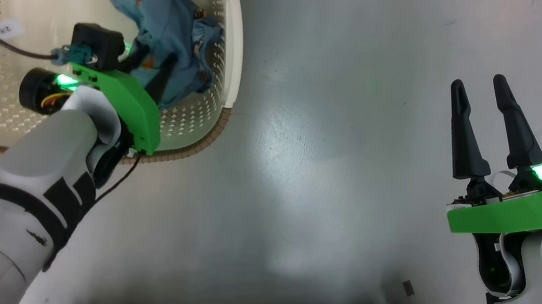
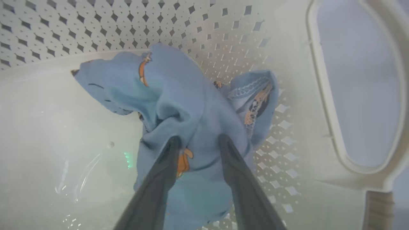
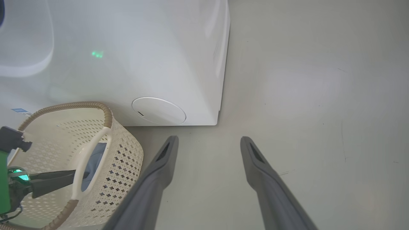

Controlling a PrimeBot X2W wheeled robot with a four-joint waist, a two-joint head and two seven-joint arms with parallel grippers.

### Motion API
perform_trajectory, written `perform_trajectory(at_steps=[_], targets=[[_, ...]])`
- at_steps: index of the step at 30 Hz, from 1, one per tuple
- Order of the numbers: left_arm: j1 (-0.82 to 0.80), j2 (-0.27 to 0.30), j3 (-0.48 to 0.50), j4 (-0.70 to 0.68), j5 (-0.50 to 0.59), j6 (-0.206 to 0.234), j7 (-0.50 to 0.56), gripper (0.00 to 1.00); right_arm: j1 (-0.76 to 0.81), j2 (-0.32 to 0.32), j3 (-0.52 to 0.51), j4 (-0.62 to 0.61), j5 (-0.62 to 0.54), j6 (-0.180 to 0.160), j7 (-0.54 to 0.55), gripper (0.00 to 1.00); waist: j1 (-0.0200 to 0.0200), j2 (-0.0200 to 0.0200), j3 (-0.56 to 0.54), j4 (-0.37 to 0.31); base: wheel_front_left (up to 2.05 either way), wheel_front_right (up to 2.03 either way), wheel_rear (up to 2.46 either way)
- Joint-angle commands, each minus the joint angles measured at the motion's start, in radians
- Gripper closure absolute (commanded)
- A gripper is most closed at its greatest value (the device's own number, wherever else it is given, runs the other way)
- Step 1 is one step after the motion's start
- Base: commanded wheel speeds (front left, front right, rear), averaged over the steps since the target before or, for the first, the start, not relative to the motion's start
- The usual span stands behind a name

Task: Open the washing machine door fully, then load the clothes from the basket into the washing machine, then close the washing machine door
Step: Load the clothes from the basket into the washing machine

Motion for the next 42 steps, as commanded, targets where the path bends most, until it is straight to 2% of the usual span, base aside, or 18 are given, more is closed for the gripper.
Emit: perform_trajectory(at_steps=[1,2,3,12,17,23,31,32,42], targets=[[0.001,0.034,-0.013,-0.015,-0.025,-0.002,-0.011,0.77,0.038,0.001,0.019,-0.021,0.017,0.002,-0.005,0.00,0.0000,0.0000,-0.001,0.000,0.00,0.00,0.00],[0.001,0.036,-0.024,-0.020,-0.038,-0.002,-0.014,0.94,0.039,0.001,0.018,-0.021,0.017,0.002,-0.005,0.00,0.0000,0.0000,-0.001,-0.001,0.00,0.00,0.00],[0.000,0.039,-0.035,-0.023,-0.052,-0.002,-0.016,1.00,0.040,0.002,0.017,-0.021,0.017,0.002,-0.005,0.00,0.0000,0.0000,-0.002,-0.001,0.00,0.00,0.00],[-0.014,0.051,-0.112,-0.034,-0.144,-0.002,-0.031,1.00,0.041,0.001,0.013,-0.024,0.014,0.002,-0.005,0.00,0.0000,0.0000,-0.015,0.001,0.00,0.00,0.00],[-0.008,0.047,-0.111,-0.028,-0.181,-0.002,-0.041,1.00,0.051,-0.001,0.003,-0.022,0.011,0.002,-0.005,0.00,0.0000,0.0000,-0.058,0.017,0.00,0.00,0.00],[0.023,0.061,0.014,-0.081,-0.140,-0.002,-0.042,1.00,0.065,-0.007,-0.015,-0.017,0.009,0.002,-0.005,0.00,0.0000,0.0000,-0.129,0.046,0.00,0.00,0.00],[0.152,0.061,0.230,-0.170,0.018,-0.002,-0.042,1.00,0.113,-0.009,-0.036,0.005,0.008,0.002,-0.005,0.00,0.0000,0.0000,-0.273,0.081,0.00,0.00,0.00],[0.192,0.059,0.279,-0.192,0.059,-0.002,-0.042,1.00,0.131,-0.008,-0.039,0.011,0.008,0.002,-0.005,0.00,0.0000,0.0000,-0.315,0.087,0.00,0.00,0.00],[0.398,0.053,0.488,-0.331,0.230,-0.002,-0.042,1.00,0.232,-0.013,-0.057,0.049,0.016,0.002,-0.005,0.00,0.0000,0.0000,-0.504,0.109,0.00,0.00,0.00]])
